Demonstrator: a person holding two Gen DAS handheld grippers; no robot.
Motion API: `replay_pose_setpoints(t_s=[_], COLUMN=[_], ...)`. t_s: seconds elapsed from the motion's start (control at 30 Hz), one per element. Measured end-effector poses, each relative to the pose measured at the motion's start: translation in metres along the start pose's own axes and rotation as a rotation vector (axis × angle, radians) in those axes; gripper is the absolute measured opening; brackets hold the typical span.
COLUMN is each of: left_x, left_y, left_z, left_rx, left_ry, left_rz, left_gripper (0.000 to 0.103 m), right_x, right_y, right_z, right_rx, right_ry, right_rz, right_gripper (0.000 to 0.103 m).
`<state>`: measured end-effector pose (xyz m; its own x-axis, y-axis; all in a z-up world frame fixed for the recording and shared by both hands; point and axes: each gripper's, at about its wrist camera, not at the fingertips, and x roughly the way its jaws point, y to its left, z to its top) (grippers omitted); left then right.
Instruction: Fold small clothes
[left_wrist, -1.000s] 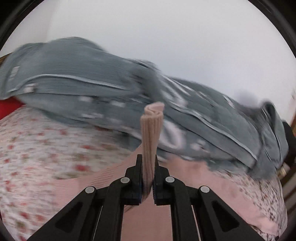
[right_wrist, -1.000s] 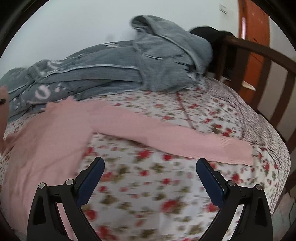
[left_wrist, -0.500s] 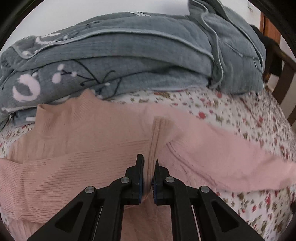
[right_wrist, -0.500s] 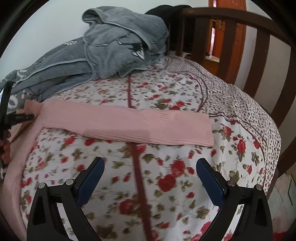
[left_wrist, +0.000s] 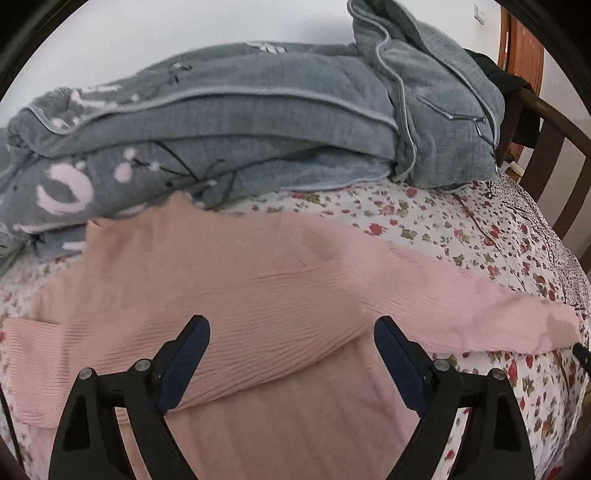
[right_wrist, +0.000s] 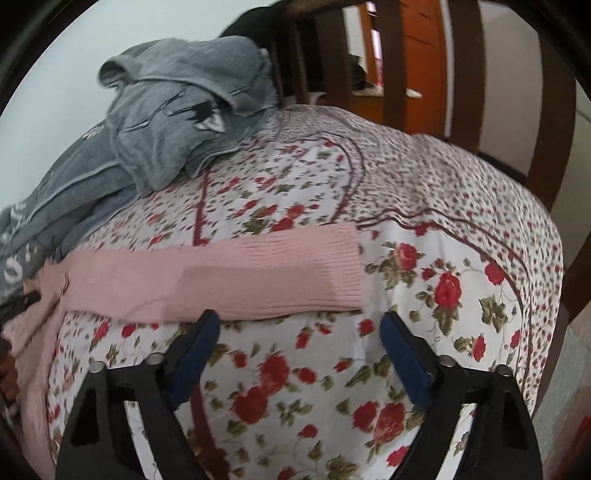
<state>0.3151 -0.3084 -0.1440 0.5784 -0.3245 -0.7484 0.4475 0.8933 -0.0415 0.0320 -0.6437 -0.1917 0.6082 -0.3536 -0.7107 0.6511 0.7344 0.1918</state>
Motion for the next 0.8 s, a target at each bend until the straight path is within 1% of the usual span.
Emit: replay_pose_setpoints(t_s=[0.1,0.17,0.2,0.3,0.33,0.43,0.57,0.6,0.63,0.67,0.7,0.73,0.8], left_x=[-0.014,-0.021,-0.026,-0.040,-0.044,-0.053,-0.065,-0.069,-0.073,-0.079,-0.085,-0.091,-0.101], left_y=[0.012,0.023,0.029,0.050,0.056,0.076,0.099,0.102,0.106,0.112,0.119,0.125,0.137], left_z=[-0.005,-0.009,-0.013,-0.025,-0.029,-0.040,-0.050,-0.052,-0.053,-0.055,-0.057,-0.060,-0.065], left_rx=[0.004,0.005,0.005,-0.007,-0.015,-0.046,-0.081,-0.087,-0.094,-0.101,-0.108,-0.114,-0.119], left_ry=[-0.026,-0.039,-0.043,-0.052,-0.054,-0.055,-0.050,-0.053,-0.058,-0.065,-0.071,-0.075,-0.083], left_rz=[0.052,0.089,0.113,0.160,0.176,0.214,0.253,0.259,0.269,0.280,0.290,0.299,0.320], left_gripper=[0.091,0.091,0.091,0.091,0.091,0.091,0.091,0.091,0.091,0.091,0.091,0.091,0.091], right_x=[0.005,0.009,0.009,0.001,0.000,-0.001,0.015,0.019,0.020,0.022,0.025,0.027,0.033], right_y=[-0.008,-0.012,-0.014,-0.016,-0.018,-0.022,-0.022,-0.023,-0.024,-0.023,-0.023,-0.024,-0.023], right_z=[0.004,0.006,0.007,0.006,0.003,-0.004,-0.001,0.002,0.005,0.009,0.013,0.015,0.020], right_rx=[0.049,0.104,0.132,0.169,0.199,0.256,0.284,0.300,0.311,0.309,0.300,0.291,0.272], right_ry=[-0.008,-0.002,0.007,0.009,0.031,0.042,0.039,0.032,0.014,0.001,-0.007,-0.011,-0.012], right_rz=[0.018,0.041,0.053,0.096,0.113,0.184,0.189,0.190,0.185,0.168,0.158,0.156,0.155], right_gripper=[0.071,0.067,0.064,0.063,0.062,0.062,0.062,0.057,0.047,0.040,0.019,0.007,0.006])
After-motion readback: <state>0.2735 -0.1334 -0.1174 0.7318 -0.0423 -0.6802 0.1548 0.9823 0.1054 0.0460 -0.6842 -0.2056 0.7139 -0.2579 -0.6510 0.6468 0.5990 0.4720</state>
